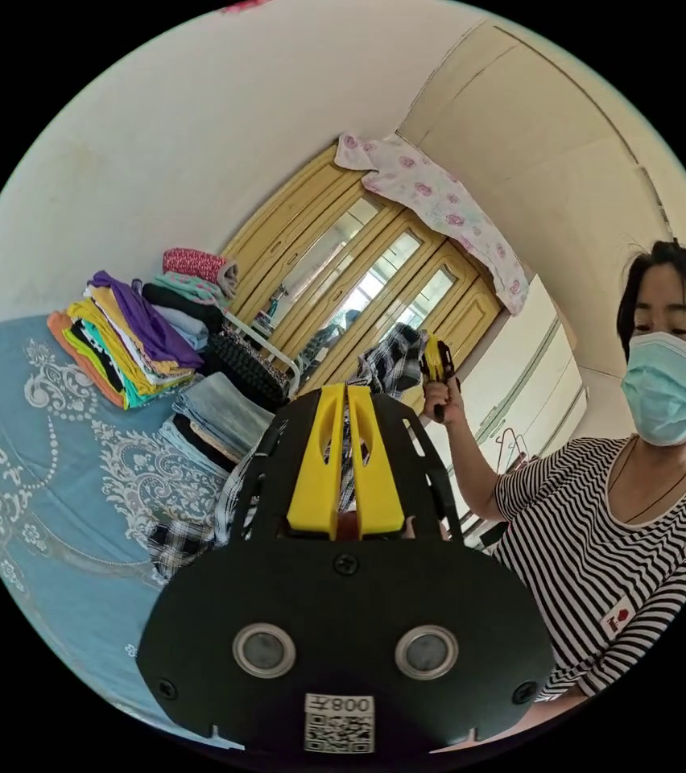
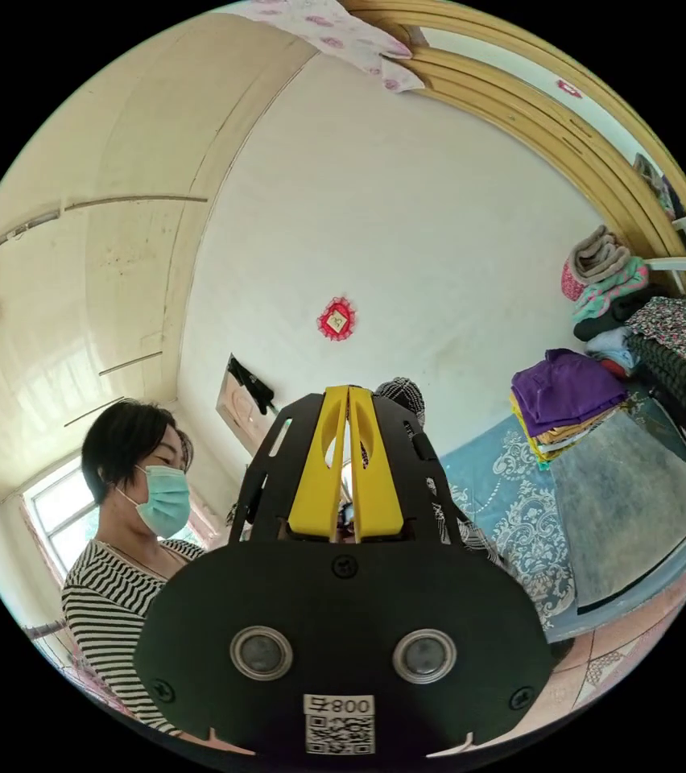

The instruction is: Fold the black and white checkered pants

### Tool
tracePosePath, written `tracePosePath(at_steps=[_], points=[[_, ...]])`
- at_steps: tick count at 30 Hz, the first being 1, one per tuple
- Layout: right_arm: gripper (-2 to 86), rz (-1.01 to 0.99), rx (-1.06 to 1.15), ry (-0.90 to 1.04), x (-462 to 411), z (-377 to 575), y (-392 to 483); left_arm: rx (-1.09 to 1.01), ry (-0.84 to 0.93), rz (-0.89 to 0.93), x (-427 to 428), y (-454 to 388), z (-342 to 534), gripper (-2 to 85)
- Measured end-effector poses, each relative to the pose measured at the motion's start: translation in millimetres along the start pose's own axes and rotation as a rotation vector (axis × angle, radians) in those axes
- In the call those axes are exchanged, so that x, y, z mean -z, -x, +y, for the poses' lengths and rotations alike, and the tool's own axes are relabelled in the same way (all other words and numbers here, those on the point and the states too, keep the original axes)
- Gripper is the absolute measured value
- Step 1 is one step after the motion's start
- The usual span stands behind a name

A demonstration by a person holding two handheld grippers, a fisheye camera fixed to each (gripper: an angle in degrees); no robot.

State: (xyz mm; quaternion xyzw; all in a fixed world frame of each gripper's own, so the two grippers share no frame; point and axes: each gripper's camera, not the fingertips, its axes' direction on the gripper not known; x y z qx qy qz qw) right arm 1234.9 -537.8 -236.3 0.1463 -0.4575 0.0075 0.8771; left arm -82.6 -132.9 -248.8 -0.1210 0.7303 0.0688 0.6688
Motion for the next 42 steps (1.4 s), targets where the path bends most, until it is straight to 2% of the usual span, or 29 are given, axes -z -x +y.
tracePosePath(at_steps=[5, 9, 15, 19, 25, 28, 30, 31, 33, 34, 35, 36, 37, 39, 42], points=[[-0.1, 0.239, 0.012, -0.029, -24.6, -25.5, 4.8, -0.169, 0.009, -0.053, 35.6, -69.2, -25.0, 0.3], [-0.1, 0.3, 0.087, -0.068, -65.5, -68.3, 28.7, -0.306, -0.026, -0.067, 71.9, -130.9, -48.9, 0.3], [-0.1, 0.232, 0.358, -0.131, -189.5, -166.0, 138.1, -0.525, -0.174, -0.135, 161.3, -226.7, -77.3, 0.3], [-0.1, 0.085, 0.502, -0.149, -312.2, -209.7, 229.9, -0.607, -0.275, -0.219, 232.5, -267.9, -74.6, 0.2], [-0.1, -0.12, 0.616, 0.065, -552.0, -192.9, 324.5, -0.575, -0.396, -0.486, 361.6, -287.8, -20.9, 0.1], [-0.1, -0.243, 0.607, 0.272, -695.2, -140.4, 343.5, -0.452, -0.46, -0.678, 431.3, -274.7, 35.3, 0.2], [0.0, -0.316, 0.566, 0.445, -786.7, -90.1, 344.4, -0.269, -0.517, -0.85, 489.1, -252.9, 94.2, 0.2], [0.0, -0.358, 0.528, 0.568, -845.1, -48.3, 341.2, -0.207, -0.531, -0.881, 504.1, -245.5, 110.4, 0.2], [0.0, -0.386, 0.462, 0.773, -928.7, 28.7, 330.9, 0.078, -0.6, -0.975, 561.9, -211.6, 184.2, 0.3], [0.0, -0.369, 0.431, 0.903, -975.7, 85.3, 320.7, 0.154, -0.609, -0.995, 574.6, -202.6, 203.6, 0.3], [0.0, -0.323, 0.404, 1.038, -1015.3, 141.9, 307.2, 0.316, -0.612, -1.07, 596.9, -184.3, 243.1, 0.4], [-0.1, -0.299, 0.382, 1.104, -1032.0, 168.6, 298.9, 0.483, -0.614, -1.127, 616.4, -164.6, 283.9, 0.5], [-0.1, -0.262, 0.34, 1.204, -1057.2, 215.9, 280.5, 0.555, -0.615, -1.141, 624.9, -154.8, 304.1, 0.6], [-0.1, -0.238, 0.272, 1.297, -1079.3, 266.0, 252.4, 0.852, -0.614, -1.143, 650.4, -117.2, 379.0, 1.2], [0.1, -0.189, 0.236, 1.377, -1090.5, 302.1, 213.0, 0.997, -0.63, -1.141, 662.0, -92.6, 430.5, 3.0]])
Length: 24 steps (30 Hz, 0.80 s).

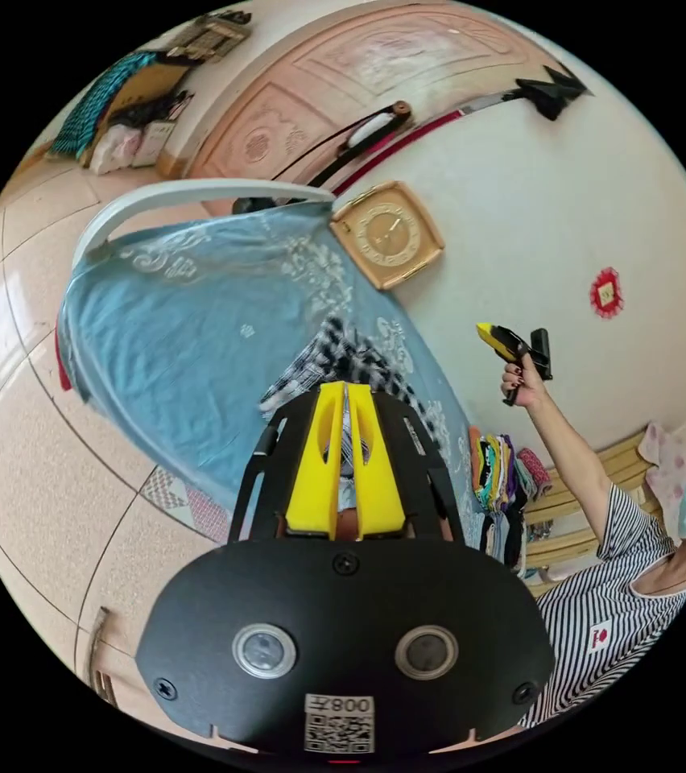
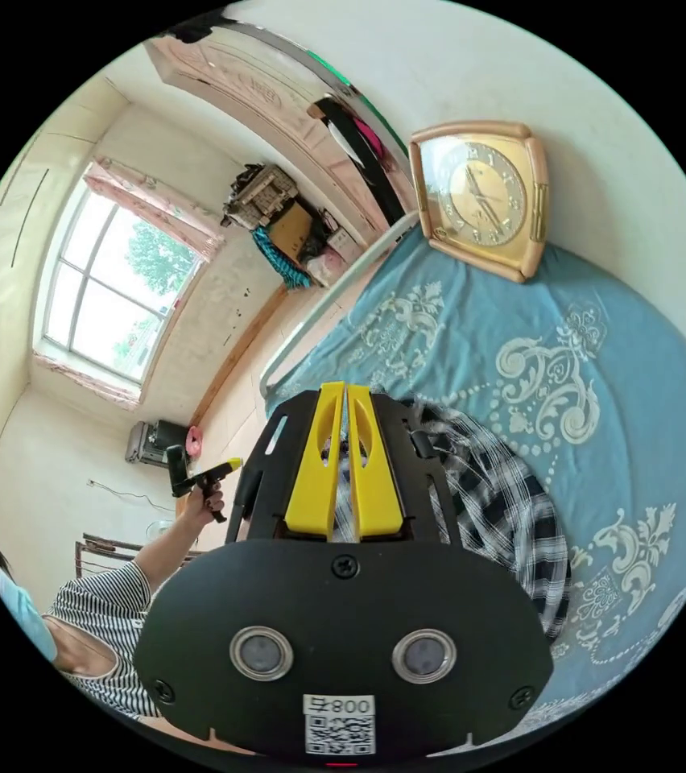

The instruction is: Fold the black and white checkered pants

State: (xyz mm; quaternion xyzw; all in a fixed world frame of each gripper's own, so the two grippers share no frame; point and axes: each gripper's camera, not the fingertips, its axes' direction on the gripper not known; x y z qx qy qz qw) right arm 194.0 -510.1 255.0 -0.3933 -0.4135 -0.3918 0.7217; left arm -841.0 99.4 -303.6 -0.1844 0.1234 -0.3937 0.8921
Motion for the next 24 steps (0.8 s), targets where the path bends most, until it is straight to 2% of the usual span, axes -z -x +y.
tracePosePath(at_steps=[4, 6, 11, 14, 17, 24], points=[[1.0, 0.118, -0.011, 0.004, 20.8, 41.0, -37.2, -0.036, 0.002, 0.077, -22.8, 9.4, -3.7, 5.9], [1.8, 0.174, -0.058, -0.024, 44.4, 72.7, -52.6, -0.12, 0.056, 0.132, -48.8, -2.5, -11.6, 6.6], [5.9, 0.395, -0.344, -0.075, 94.7, 199.2, -82.7, -0.318, 0.244, 0.228, -131.3, -49.9, -23.8, 6.9], [6.7, 0.534, -0.423, 0.032, 78.2, 252.7, -77.2, -0.398, 0.389, 0.302, -199.3, -84.9, -22.0, 7.1], [6.6, 0.59, -0.466, 0.15, 49.7, 286.6, -73.9, -0.449, 0.547, 0.388, -271.1, -124.0, -11.1, 7.2], [6.1, 0.599, -0.521, 0.191, 28.2, 327.1, -68.6, -0.513, 0.835, 0.45, -416.0, -206.8, 33.3, 7.7]])
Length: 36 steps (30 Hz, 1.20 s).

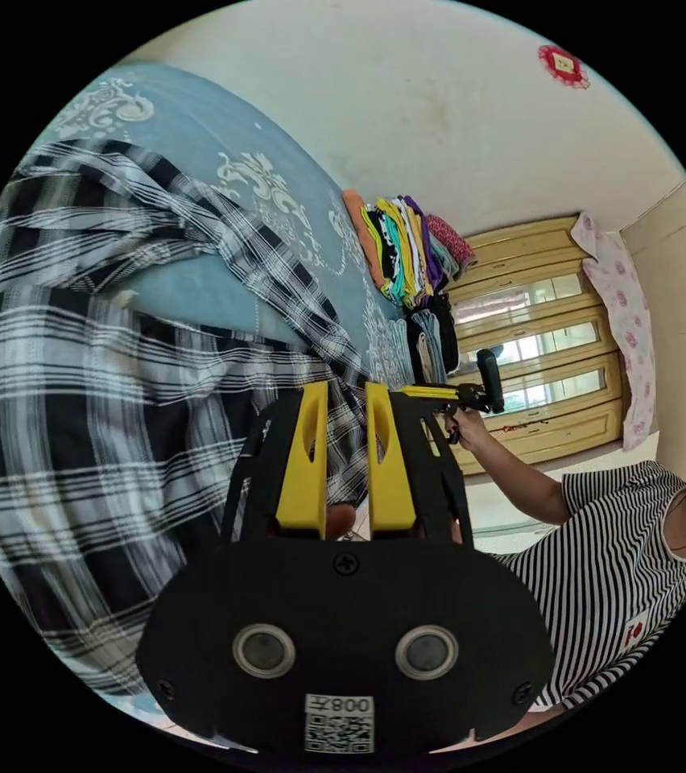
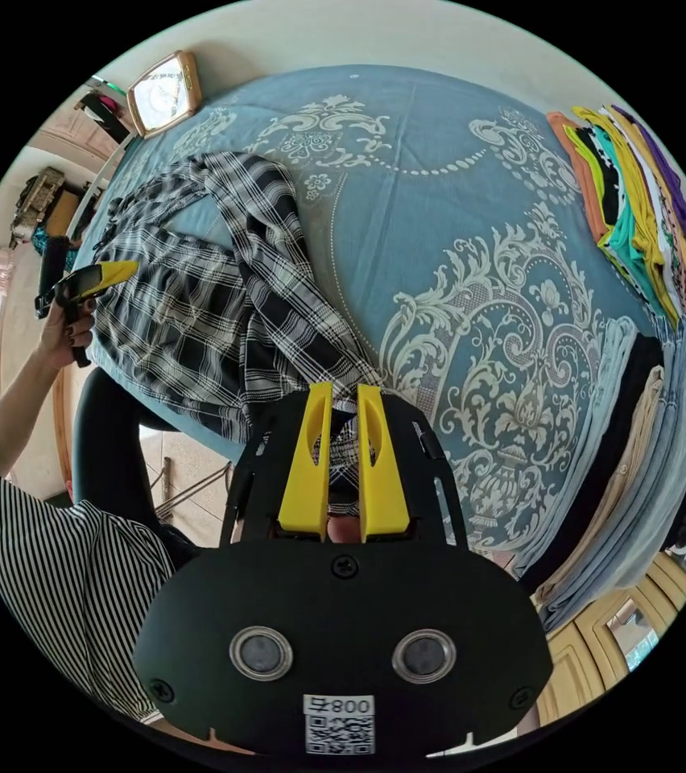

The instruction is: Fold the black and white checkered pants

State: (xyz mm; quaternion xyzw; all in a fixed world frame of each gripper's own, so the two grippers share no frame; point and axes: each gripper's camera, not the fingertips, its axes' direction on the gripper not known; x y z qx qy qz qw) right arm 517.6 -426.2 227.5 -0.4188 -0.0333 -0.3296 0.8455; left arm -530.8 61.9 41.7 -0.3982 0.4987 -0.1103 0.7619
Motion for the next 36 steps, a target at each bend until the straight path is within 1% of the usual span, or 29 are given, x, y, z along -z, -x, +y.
tracePosePath(at_steps=[1, 6, 9, 14, 16, 18, 19, 21, 23, 25, 27, 28, 29, 30, 32, 34, 36], points=[[6.3, 0.017, -0.004, -0.008, -1.5, 4.2, -0.1, -0.002, 0.017, 0.003, -9.1, 0.0, -6.6, 7.7], [5.9, -0.025, -0.02, -0.013, -13.4, 7.8, 4.3, 0.008, 0.156, -0.03, -74.8, 3.7, -52.4, 7.3], [2.2, -0.028, -0.014, 0.012, -21.2, 4.6, 10.7, 0.031, 0.2, -0.05, -99.5, 8.5, -70.3, 5.4], [0.0, -0.067, 0.014, 0.021, -10.5, 8.7, 17.4, 0.019, 0.195, -0.065, -113.7, 7.9, -87.4, 1.3], [-0.2, -0.053, 0.039, -0.014, 6.9, 11.0, 20.6, 0.01, 0.16, -0.051, -111.7, 6.2, -94.5, 0.8], [-0.3, -0.032, 0.076, -0.081, 37.6, 8.7, 22.7, -0.018, 0.042, 0.008, -95.0, -0.8, -109.1, 0.6], [-0.3, 0.012, 0.101, -0.134, 64.8, 3.9, 23.4, -0.03, 0.005, 0.013, -88.4, -3.6, -113.3, 0.6], [-0.2, 0.091, 0.146, -0.234, 115.5, -7.7, 23.4, -0.099, -0.127, 0.035, -57.1, -16.4, -130.5, 0.7], [0.1, 0.259, 0.185, -0.355, 186.6, -27.8, 23.5, -0.15, -0.211, 0.001, -30.6, -26.4, -139.6, 1.0], [0.6, 0.334, 0.183, -0.423, 228.0, -45.0, 16.8, -0.188, -0.271, -0.032, -7.3, -33.3, -142.2, 1.6], [1.6, 0.369, 0.148, -0.42, 247.8, -64.0, 1.5, -0.195, -0.291, -0.104, 14.3, -34.7, -134.6, 3.6], [3.1, 0.399, 0.075, -0.402, 250.1, -73.7, -13.2, -0.192, -0.29, -0.12, 18.0, -33.7, -130.3, 4.2], [5.3, 0.378, 0.023, -0.375, 245.3, -77.5, -28.6, -0.181, -0.278, -0.147, 22.8, -30.0, -118.9, 5.2], [5.6, 0.35, 0.0, -0.355, 240.5, -76.9, -36.4, -0.155, -0.255, -0.178, 24.5, -24.7, -103.6, 6.0], [6.6, 0.154, -0.083, -0.336, 209.6, -54.5, -61.7, -0.123, -0.202, -0.204, 21.2, -16.4, -76.0, 6.8], [6.4, 0.021, -0.085, -0.304, 170.1, -24.9, -60.8, -0.072, -0.134, -0.228, 11.7, -7.3, -45.1, 7.1], [6.1, -0.043, -0.081, -0.241, 120.5, 10.2, -40.1, -0.007, -0.03, -0.255, -4.7, 0.9, -5.1, 7.7]])
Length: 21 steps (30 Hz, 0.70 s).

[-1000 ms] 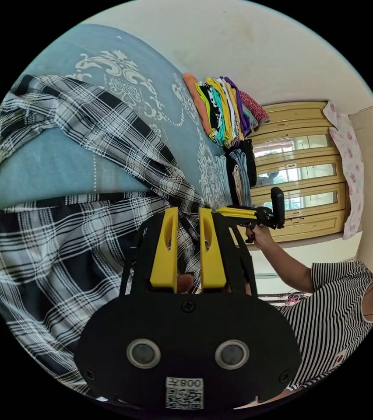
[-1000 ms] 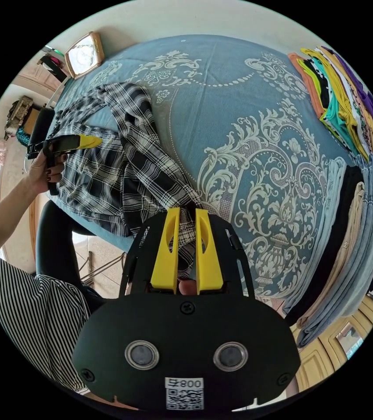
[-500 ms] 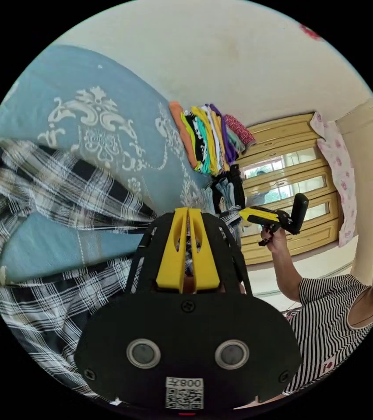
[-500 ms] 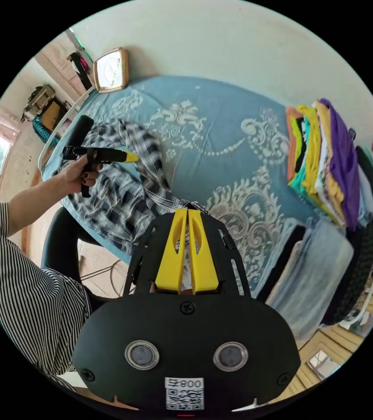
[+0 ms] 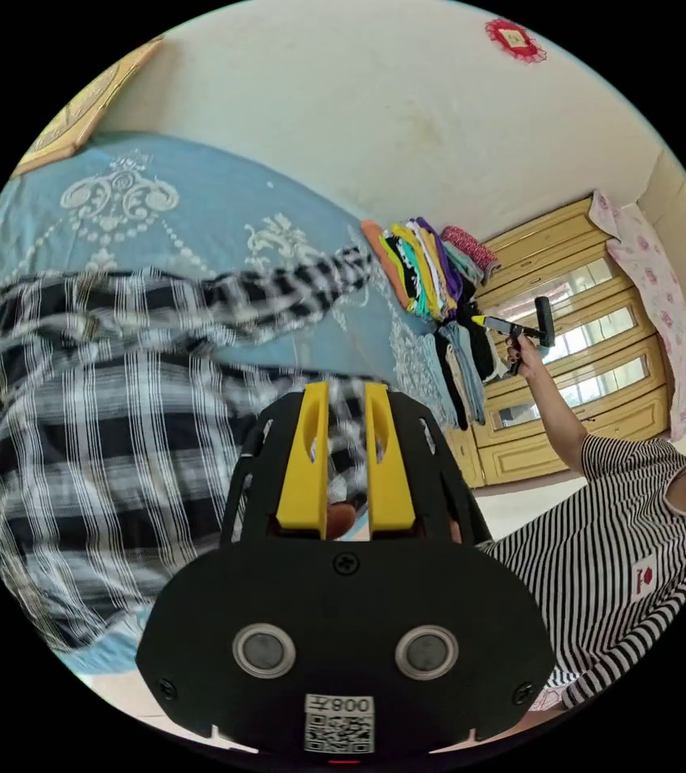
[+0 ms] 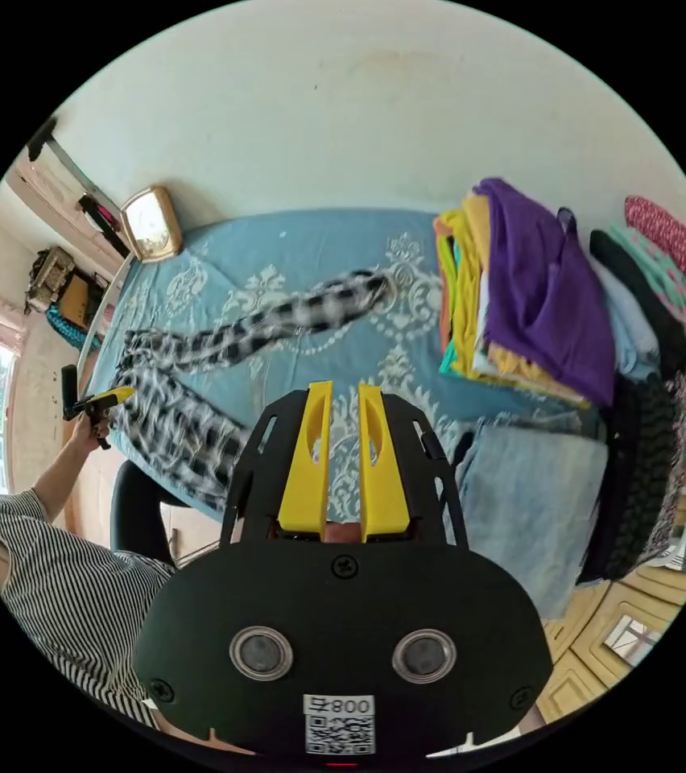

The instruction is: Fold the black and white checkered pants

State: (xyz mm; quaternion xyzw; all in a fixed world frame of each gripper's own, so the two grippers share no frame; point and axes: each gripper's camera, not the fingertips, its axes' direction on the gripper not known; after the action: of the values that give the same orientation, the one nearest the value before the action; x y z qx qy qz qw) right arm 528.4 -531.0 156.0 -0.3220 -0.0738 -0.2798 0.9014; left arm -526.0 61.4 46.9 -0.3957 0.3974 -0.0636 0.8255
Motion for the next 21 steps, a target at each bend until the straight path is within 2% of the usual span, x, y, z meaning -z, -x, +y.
tracePosePath(at_steps=[3, 6, 14, 21], points=[[6.2, -0.074, 0.021, 0.182, -73.1, 77.1, 48.7, 0.033, 0.102, -0.062, -18.8, -5.3, 37.5, 8.2], [7.2, 0.011, 0.043, 0.332, -121.1, 126.8, 92.2, 0.012, 0.173, -0.093, -33.7, -16.8, 55.1, 8.3], [4.9, 0.11, 0.003, 0.36, -149.6, 141.1, 125.3, -0.009, 0.284, -0.211, -63.4, -20.6, 70.6, 4.3], [1.1, 0.092, 0.065, 0.402, -148.6, 127.1, 148.1, -0.013, 0.238, -0.245, -47.4, -21.0, 84.3, 0.5]])
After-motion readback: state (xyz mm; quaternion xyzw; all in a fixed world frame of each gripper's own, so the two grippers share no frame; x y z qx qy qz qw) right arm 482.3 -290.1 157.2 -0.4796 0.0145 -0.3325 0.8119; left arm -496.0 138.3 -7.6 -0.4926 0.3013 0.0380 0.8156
